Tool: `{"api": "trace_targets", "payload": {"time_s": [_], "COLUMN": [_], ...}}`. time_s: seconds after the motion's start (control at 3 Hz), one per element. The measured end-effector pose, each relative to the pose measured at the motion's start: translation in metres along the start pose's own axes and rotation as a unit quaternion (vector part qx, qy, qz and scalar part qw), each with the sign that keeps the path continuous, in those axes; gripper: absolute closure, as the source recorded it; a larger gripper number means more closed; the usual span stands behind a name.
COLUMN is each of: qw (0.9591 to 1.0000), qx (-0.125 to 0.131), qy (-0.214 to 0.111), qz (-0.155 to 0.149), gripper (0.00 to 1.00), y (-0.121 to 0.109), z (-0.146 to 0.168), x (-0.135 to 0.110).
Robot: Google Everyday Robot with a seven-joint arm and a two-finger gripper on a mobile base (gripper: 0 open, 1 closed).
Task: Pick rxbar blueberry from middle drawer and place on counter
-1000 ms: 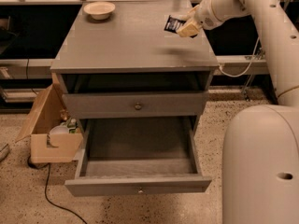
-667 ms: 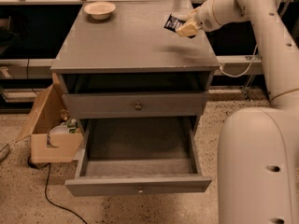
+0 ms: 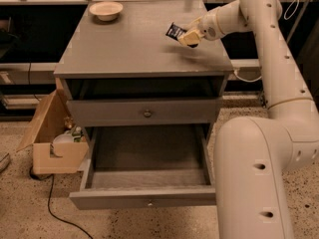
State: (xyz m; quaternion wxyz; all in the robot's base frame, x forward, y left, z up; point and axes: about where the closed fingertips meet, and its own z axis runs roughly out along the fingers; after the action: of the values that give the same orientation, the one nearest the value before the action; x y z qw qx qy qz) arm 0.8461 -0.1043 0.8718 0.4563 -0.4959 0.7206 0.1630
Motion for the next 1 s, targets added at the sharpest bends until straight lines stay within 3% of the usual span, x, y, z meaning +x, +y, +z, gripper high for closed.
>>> {"api": "trace_targets", "payload": {"time_s": [1.0], "qw": [0.9997], "qx": [-0.021], "qy": [0.016], "qz": [-0.001], "gripper": [0.04], "y": [0.0072], "z": [0.004], "x": [0.0063]}}
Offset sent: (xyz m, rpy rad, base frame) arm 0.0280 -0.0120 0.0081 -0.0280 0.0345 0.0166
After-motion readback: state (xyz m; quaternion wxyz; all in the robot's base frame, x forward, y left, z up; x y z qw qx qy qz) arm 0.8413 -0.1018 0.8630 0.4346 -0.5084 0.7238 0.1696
